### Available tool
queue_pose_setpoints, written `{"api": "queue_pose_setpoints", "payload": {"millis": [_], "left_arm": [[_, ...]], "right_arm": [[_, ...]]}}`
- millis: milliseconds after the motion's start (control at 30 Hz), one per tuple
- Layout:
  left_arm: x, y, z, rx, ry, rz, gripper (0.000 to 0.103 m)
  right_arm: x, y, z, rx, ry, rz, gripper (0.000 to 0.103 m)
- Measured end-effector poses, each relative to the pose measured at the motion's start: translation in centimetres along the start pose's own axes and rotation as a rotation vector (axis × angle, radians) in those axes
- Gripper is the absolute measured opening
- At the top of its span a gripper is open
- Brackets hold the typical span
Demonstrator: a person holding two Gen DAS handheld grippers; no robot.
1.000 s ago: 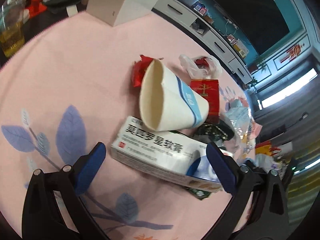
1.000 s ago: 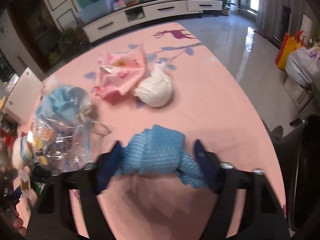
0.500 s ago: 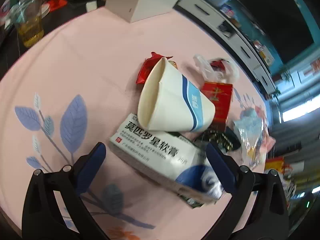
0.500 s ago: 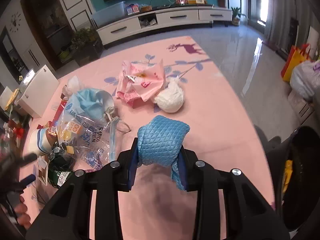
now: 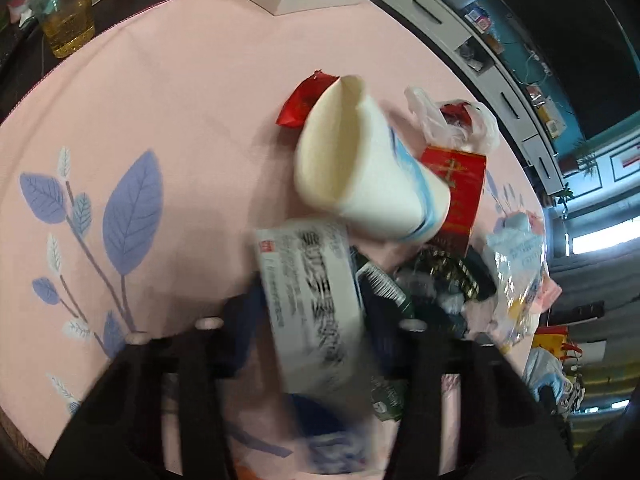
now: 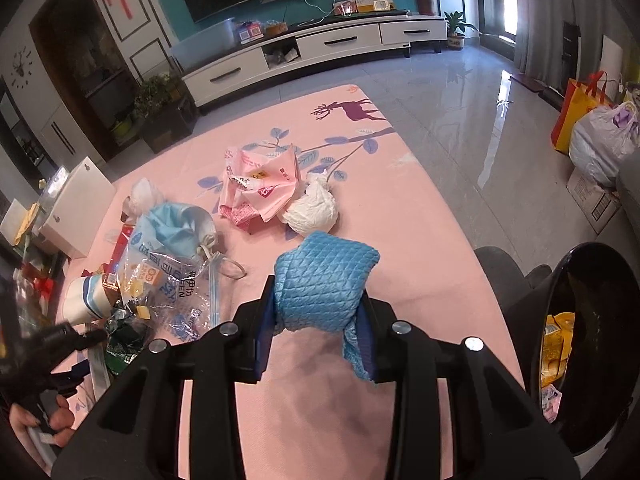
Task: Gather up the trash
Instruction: 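Grasp the blue cloth with the right tool while the left tool grasps the ointment box, then carry the ointment box and blue cloth to the bin and release both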
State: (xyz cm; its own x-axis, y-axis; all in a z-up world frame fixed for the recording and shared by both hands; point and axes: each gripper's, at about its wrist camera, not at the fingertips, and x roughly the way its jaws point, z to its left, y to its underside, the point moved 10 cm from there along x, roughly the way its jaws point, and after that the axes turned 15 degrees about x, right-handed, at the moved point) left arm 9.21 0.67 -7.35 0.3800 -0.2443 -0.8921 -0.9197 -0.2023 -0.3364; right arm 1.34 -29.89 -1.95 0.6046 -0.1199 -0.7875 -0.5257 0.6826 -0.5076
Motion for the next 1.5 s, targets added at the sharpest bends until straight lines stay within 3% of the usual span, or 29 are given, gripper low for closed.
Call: {"api": "queue_pose_setpoints", "payload": {"millis": [267,533,667,833,967,1200,1500], "left_arm": [[-1.8,3.3,0.4,0.015,0.138,-0.034,0.036],[-7.2,5.3,1.4,0.113,0.135,-0.252,0.036],[-8.8,5.9,-0.1,0.163,0.175,-0.280,0.036],[-10.6,6.1,-1.1,0.245,0.145,-0.341,0.036],[-11.5,6.5,-2.4,0.267,0.214,-0.339,0.036],[-13.3,6.0,-2.2,0.289,0.132,-0.440,0.036],[-13.2,6.2,-2.7,0.319,0.141,-0.432,0.036]], "right_arm": [[-0.7,0.5,0.1,-0.002,-0.012,-0.008,0.036],[-1.9,0.6,0.1,0.001,-0.014,-0.045,0.036],[-2.7,0.9,0.1,-0.005,-0.016,-0.071,0.036],[-4.1,1.6,0.4,-0.032,-0.014,-0.112,0.036],[-5.5,2.7,1.0,-0.039,-0.057,-0.128,0.036],[-6.7,3.7,1.7,-0.077,-0.066,-0.150,0.037],[-7.5,3.7,1.8,-0.093,-0.072,-0.168,0.037]]}}
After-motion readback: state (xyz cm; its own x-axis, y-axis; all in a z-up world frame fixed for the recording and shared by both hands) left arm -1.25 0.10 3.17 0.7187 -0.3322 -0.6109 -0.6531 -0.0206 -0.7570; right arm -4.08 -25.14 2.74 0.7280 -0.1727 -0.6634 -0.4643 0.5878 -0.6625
